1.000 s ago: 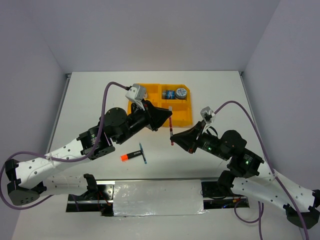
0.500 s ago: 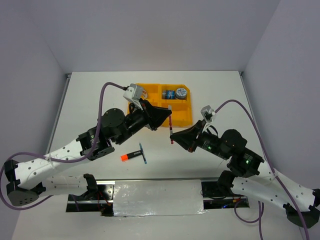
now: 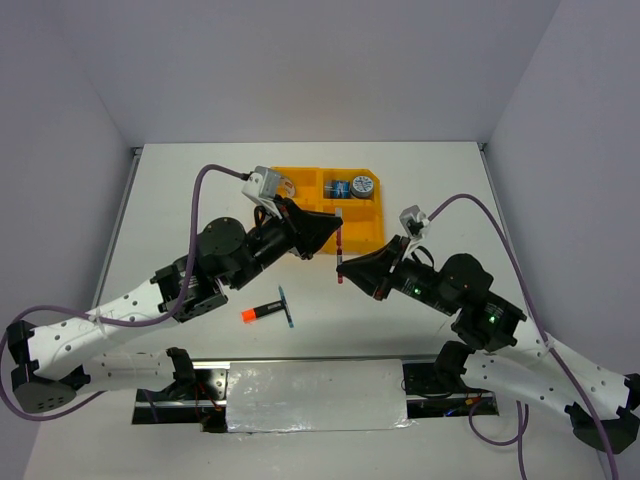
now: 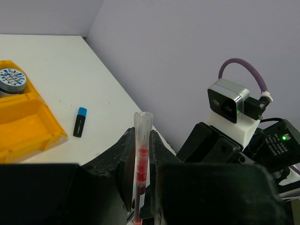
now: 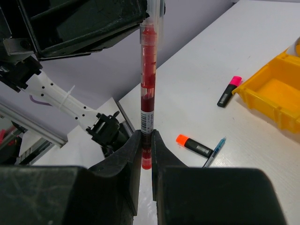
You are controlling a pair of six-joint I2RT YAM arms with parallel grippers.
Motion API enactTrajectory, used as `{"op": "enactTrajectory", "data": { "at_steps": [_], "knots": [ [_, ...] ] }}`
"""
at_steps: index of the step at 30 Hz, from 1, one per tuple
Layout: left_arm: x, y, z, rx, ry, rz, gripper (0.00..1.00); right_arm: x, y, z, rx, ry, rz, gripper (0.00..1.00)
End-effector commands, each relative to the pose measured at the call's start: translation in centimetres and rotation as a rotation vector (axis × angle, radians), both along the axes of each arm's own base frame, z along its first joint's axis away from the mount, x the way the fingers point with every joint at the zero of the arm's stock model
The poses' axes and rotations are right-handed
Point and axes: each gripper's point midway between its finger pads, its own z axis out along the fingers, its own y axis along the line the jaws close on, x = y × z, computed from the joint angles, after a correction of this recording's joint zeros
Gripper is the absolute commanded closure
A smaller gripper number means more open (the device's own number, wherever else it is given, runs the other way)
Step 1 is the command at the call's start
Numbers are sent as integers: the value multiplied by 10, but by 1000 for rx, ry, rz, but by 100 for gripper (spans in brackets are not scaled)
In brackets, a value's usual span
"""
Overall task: Sort the stationery into containers
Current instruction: Close the pen cap on the pen.
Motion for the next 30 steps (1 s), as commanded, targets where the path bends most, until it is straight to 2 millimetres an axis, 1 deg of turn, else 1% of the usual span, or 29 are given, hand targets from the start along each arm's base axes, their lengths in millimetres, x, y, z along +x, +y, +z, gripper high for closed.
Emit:
{"op": "enactTrajectory", "data": {
  "at_steps": [1,4,10,11,13,17,21,24,28,30],
  "knots": [
    [-2,2,-9,28,14,4,99,-8,-10,65,139,-135,2,100],
    [-1,4,-13,38,20,10,99,-9,-10,65,134,-143,5,100],
    [-4,1,-15,40,33,-12,99,-4,-11,64,119,-168,-17,100],
    [-4,1,-16,44,37,-12,98,-3,-12,67,120,-174,-26,100],
    [-5,1,-17,48,40,-16,98,0,-12,66,106,-180,-37,100],
    [-7,1,-22,56,50,-25,97,2,-13,72,98,-197,-48,100],
    [-10,1,-29,69,54,-40,97,1,-10,77,103,-212,-36,100],
    [-12,3,-38,103,62,-46,92,-1,-8,80,101,-226,-20,100],
    [-12,6,-36,115,41,-45,83,-3,-5,77,85,-231,-1,100],
    [-12,7,-33,125,25,-40,83,-2,-4,73,67,-226,1,100]
  ]
}}
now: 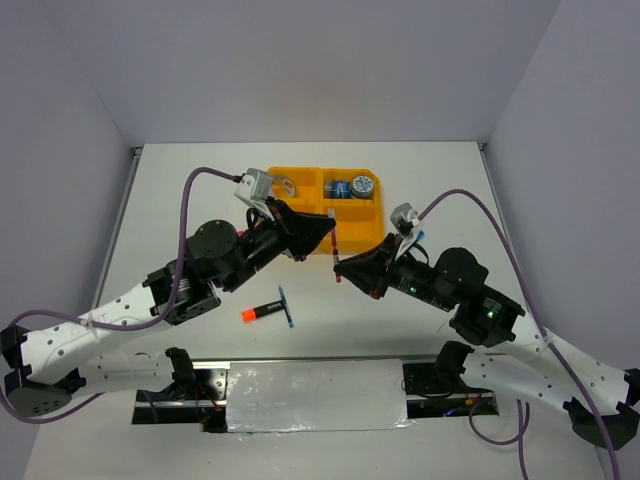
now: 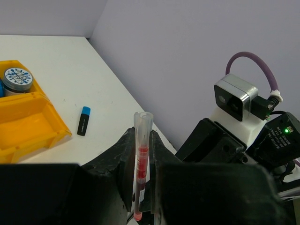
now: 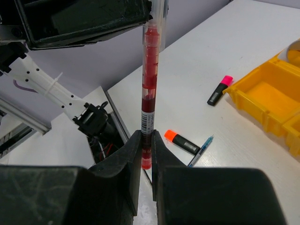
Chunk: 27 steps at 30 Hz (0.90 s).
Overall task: Sort the stationery into containers
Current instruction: Close the pen cap on the pen.
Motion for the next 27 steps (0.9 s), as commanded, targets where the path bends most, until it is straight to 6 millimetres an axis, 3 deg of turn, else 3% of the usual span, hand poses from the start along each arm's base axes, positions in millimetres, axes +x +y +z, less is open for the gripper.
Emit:
{"op": "enactTrajectory", "data": {
  "at_steps": [1,19,24,27],
  "knots": [
    [-8,-2,-32,127,21,-44,83,-6,-8,72,151,-154,1,100],
    [-12,0,-13,129,-34,-66,50,-9,-8,71,152,-146,16,100],
    [-17,-2,-11,115,-49,-95,50,-8,-8,71,159,-142,11,100],
    [-19,-4,-11,107,-56,-113,56,-8,-7,72,163,-141,12,100]
  ]
}}
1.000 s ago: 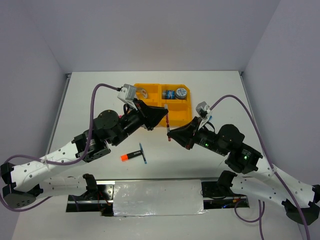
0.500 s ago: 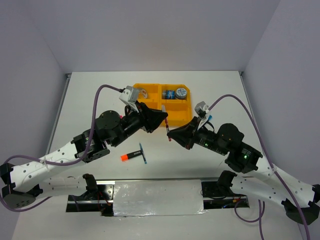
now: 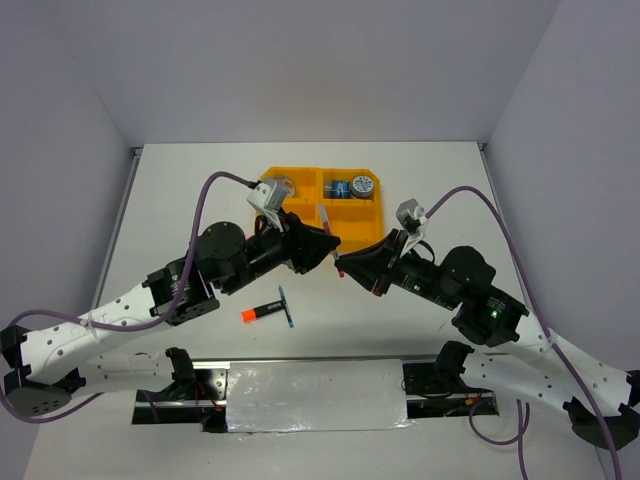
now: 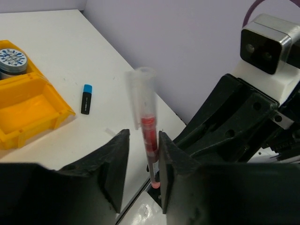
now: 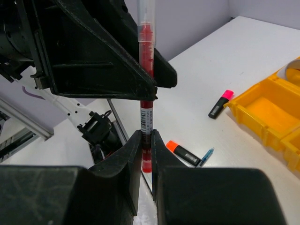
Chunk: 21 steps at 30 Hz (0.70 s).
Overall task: Sort the stationery into containers
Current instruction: Close the pen cap on the pen.
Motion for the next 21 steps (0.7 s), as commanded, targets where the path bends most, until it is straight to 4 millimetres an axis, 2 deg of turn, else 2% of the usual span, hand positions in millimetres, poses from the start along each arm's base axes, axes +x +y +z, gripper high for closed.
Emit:
{"op": "enactTrajectory", "data": {
  "at_steps": [1,2,3,4,8,10,13,14,16,17,20,21],
  "knots": [
    [-8,-1,15,-24,-55,-45,60,-6,-7,55,139,-94,5,100],
    [-8,-1,14,-23,-57,-48,67,-6,-6,54,140,-93,6,100],
    [-9,-1,14,-21,-59,-51,70,-6,-5,55,143,-92,7,100],
    [-10,-2,14,-20,-61,-60,80,-6,-5,55,144,-91,10,100],
    [-14,-3,14,-15,-72,-85,94,-7,-3,55,149,-89,17,100],
    [-16,-5,18,-22,-91,-102,100,-7,-4,56,155,-91,17,100],
    [-19,-6,20,-21,-112,-120,100,-9,-4,58,156,-92,25,100],
    [-20,-6,19,-17,-118,-129,100,-11,-5,59,158,-94,28,97],
    [-23,-5,20,-12,-142,-147,100,-13,-6,57,154,-94,34,80],
    [-27,-6,20,-13,-155,-169,100,-14,-9,59,160,-100,34,61],
    [-37,-7,22,4,-218,-230,100,-20,-17,61,162,-117,33,43],
    [-40,-8,21,10,-232,-252,100,-20,-19,56,148,-110,27,41]
  ]
}}
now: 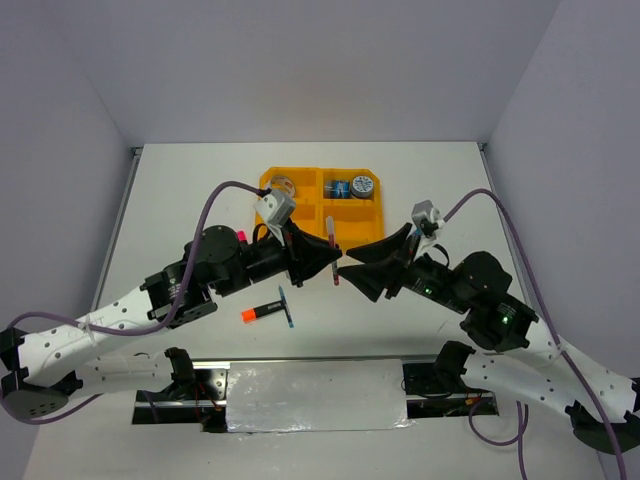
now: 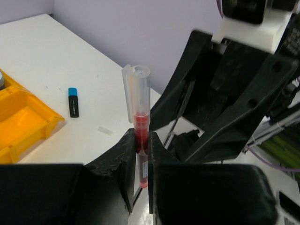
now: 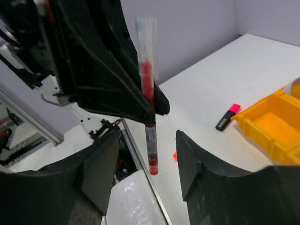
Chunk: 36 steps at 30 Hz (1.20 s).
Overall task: Sort the stationery into containers
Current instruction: Close the pen cap on the pen.
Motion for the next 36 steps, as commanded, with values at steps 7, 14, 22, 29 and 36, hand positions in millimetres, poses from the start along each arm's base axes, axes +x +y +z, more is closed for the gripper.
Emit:
{"op": "enactTrajectory", "data": {
  "at_steps": [7,14,22,29,36],
  "knots": [
    [-35,-8,6,17,-172,-223,100,-16,-30,55,72,-96,-31,33],
    [-44,-18,-3,38,-179,-302,100,-12,-21,69,31,-100,-11,31],
    [-42,-23,-11,60,-172,-312,100,-8,-4,62,-14,-81,27,33],
    [-37,-22,-14,68,-164,-283,100,-12,-1,61,-10,-85,53,60],
    [-37,-22,-11,60,-164,-280,100,-10,4,48,-25,-55,64,88]
  ]
}}
